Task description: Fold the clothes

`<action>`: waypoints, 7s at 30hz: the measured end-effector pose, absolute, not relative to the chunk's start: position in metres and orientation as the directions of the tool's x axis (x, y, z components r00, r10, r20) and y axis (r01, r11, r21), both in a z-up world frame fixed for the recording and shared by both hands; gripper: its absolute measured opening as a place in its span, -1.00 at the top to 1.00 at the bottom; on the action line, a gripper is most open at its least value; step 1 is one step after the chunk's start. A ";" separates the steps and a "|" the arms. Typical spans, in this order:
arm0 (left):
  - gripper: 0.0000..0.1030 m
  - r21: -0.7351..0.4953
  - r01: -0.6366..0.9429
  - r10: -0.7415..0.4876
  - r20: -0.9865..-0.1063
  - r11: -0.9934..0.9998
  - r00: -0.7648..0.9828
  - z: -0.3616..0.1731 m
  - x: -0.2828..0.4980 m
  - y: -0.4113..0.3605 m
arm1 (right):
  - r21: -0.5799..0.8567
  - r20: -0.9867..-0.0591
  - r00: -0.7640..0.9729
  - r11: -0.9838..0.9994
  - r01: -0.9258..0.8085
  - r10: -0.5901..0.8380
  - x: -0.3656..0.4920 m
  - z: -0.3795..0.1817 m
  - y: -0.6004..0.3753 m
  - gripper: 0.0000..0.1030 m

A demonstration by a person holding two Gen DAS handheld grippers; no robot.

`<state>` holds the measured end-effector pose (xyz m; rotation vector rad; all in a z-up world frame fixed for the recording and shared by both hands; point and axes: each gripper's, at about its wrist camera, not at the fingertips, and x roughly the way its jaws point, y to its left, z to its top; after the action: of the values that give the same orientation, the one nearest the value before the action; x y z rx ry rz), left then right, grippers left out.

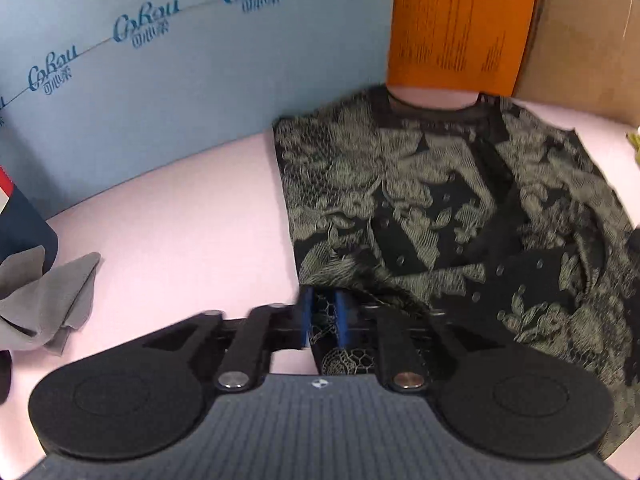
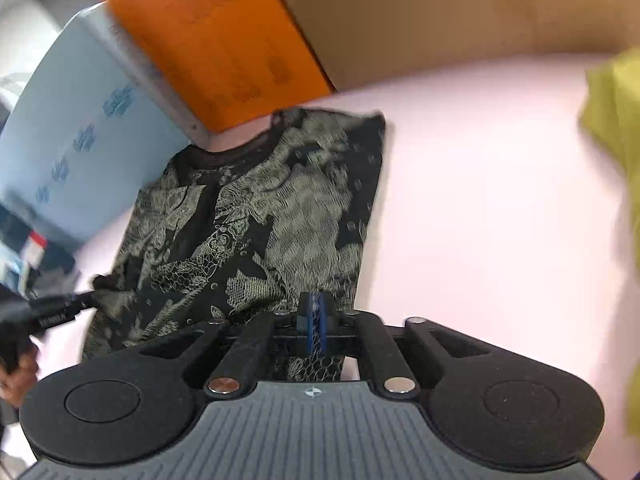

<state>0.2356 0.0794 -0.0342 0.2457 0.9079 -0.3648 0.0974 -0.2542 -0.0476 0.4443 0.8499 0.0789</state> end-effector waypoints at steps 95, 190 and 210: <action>-0.44 0.096 0.180 -0.026 -0.817 0.979 0.577 -0.051 0.239 0.081 | 0.479 -0.626 0.720 0.876 0.051 0.301 0.155 -0.036 -0.210 -0.82; -0.38 -0.071 0.423 -0.342 -0.714 0.903 0.611 -0.035 0.311 0.112 | 0.377 -0.641 0.710 0.925 -0.040 0.291 0.174 -0.027 -0.298 -0.68; -0.54 -0.089 0.479 -0.312 -0.857 0.873 0.410 -0.053 0.084 0.144 | 0.743 -0.621 0.456 0.665 0.082 0.638 -0.007 -0.072 -0.268 -0.71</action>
<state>0.0840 0.1440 -0.0528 0.1810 1.0350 -0.5019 -0.0071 -0.2680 -0.0723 0.7972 1.0618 0.3914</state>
